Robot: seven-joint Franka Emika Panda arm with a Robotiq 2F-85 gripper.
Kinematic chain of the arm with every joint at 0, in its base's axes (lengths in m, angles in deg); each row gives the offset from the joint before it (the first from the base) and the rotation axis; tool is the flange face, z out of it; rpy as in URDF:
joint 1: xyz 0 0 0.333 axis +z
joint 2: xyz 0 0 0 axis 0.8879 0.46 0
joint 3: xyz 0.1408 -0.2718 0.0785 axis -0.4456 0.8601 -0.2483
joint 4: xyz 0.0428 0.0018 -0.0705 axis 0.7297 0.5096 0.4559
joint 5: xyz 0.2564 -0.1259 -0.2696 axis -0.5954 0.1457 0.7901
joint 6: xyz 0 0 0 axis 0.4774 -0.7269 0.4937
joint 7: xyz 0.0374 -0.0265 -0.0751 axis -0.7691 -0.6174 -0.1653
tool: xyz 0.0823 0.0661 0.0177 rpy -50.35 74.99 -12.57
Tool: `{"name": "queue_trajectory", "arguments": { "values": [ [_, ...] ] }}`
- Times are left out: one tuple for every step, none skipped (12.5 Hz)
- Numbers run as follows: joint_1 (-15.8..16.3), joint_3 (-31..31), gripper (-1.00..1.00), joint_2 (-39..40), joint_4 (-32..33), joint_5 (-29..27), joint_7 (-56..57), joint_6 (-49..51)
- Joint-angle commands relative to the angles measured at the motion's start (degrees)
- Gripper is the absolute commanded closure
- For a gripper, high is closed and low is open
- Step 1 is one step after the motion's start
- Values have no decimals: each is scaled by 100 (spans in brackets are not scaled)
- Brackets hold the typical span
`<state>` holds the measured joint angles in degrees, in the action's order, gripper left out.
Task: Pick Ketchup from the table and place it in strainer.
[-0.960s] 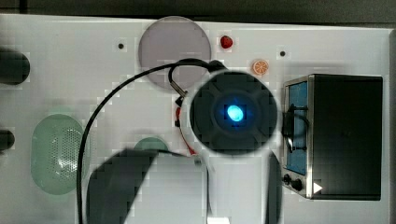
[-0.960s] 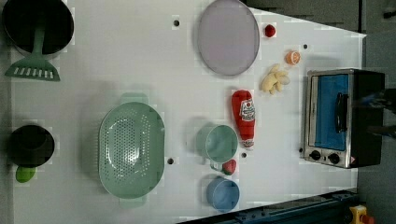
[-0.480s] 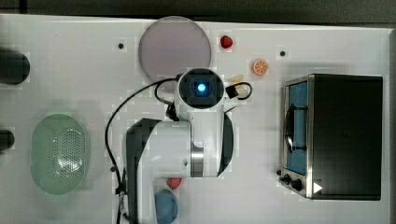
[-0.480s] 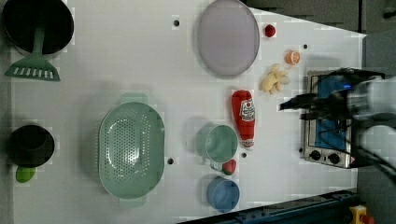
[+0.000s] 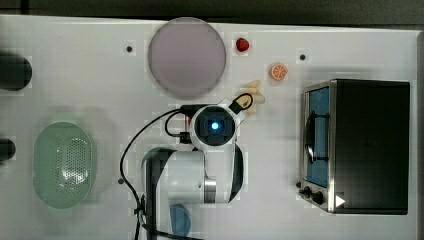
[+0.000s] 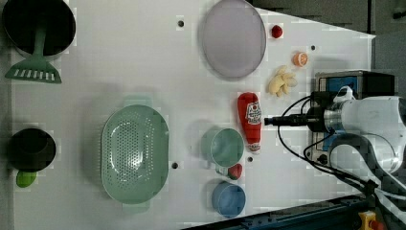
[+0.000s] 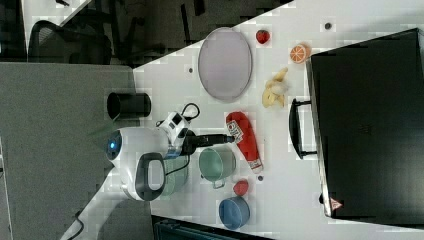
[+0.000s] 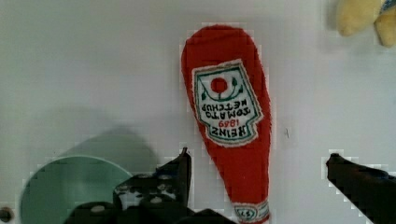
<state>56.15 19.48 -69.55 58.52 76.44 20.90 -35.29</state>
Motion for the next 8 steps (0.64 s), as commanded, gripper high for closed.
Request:
{"name": "queue_trajectory", "arguments": {
  "values": [
    [4,2,-100,402,-14,14,602,-573],
    [7,2,-100,578,-16,14,602,-705],
    [8,2,-100,755,-21,14,601,-835],
    [13,2,-100,926,-20,14,601,-980],
    [14,2,-100,1091,-25,14,604,-1126],
    [18,2,-100,1242,-23,14,601,-1267],
    [18,7,-100,1389,-29,14,600,-1412],
    [21,4,-100,1523,-29,14,600,-1544]
  ]
}}
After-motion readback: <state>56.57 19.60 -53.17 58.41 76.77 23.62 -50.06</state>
